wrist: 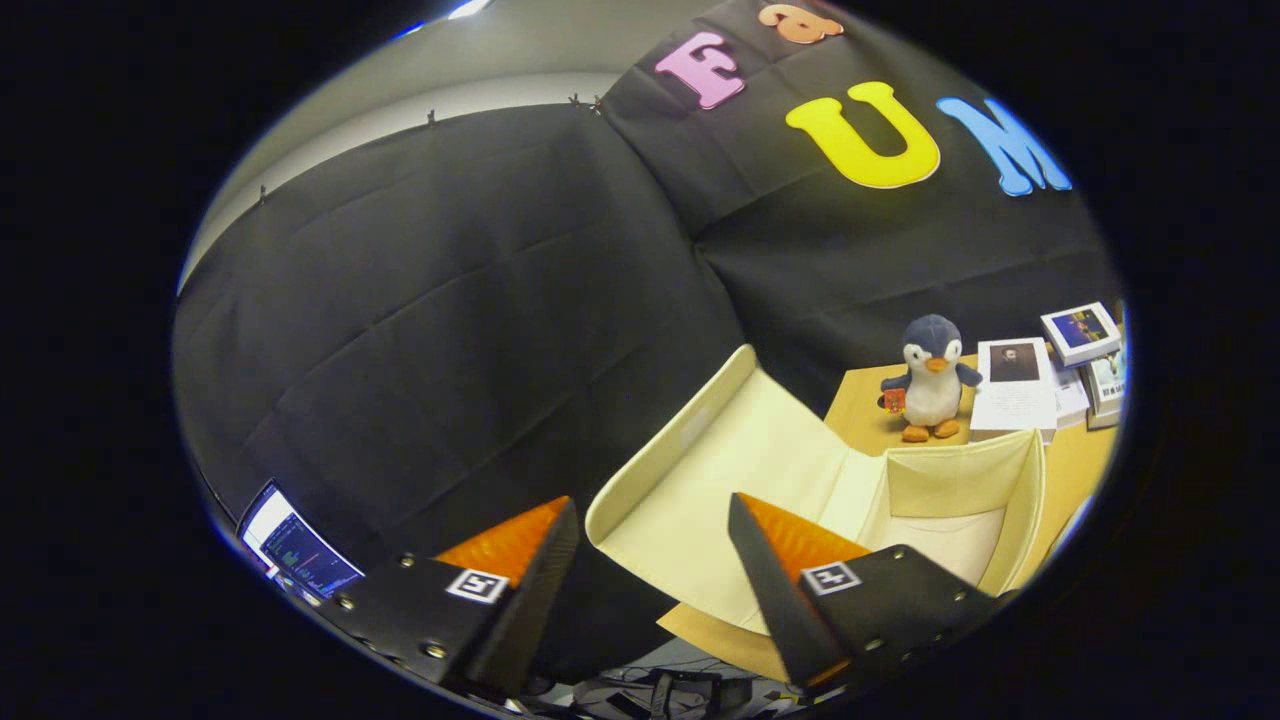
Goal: Open the storage box then place both shoes into the box .Put the left shoe in first, then the right shoe, with the right side of both shoes facing outward in a uniform manner.
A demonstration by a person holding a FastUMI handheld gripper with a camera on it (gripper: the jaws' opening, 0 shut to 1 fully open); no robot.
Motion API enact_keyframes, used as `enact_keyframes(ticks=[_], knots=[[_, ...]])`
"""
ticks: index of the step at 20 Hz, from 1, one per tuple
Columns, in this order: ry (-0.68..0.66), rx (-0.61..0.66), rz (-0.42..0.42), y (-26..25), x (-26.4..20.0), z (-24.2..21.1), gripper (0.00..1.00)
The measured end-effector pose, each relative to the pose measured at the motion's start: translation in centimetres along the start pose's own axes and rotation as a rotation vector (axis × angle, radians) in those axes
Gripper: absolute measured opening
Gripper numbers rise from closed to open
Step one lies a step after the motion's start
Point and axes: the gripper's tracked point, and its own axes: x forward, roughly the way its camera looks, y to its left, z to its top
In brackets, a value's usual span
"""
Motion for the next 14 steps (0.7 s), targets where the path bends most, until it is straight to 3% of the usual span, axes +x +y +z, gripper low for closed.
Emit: enact_keyframes(ticks=[1, 7, 14], knots=[[-0.006, -0.025, -0.012, -0.6, 0.1, 0.0, 0.98], [-0.047, -0.135, -0.120, -4.9, -2.9, 1.5, 0.98], [-0.085, -0.175, -0.293, -12.8, -8.5, 3.6, 0.98]])
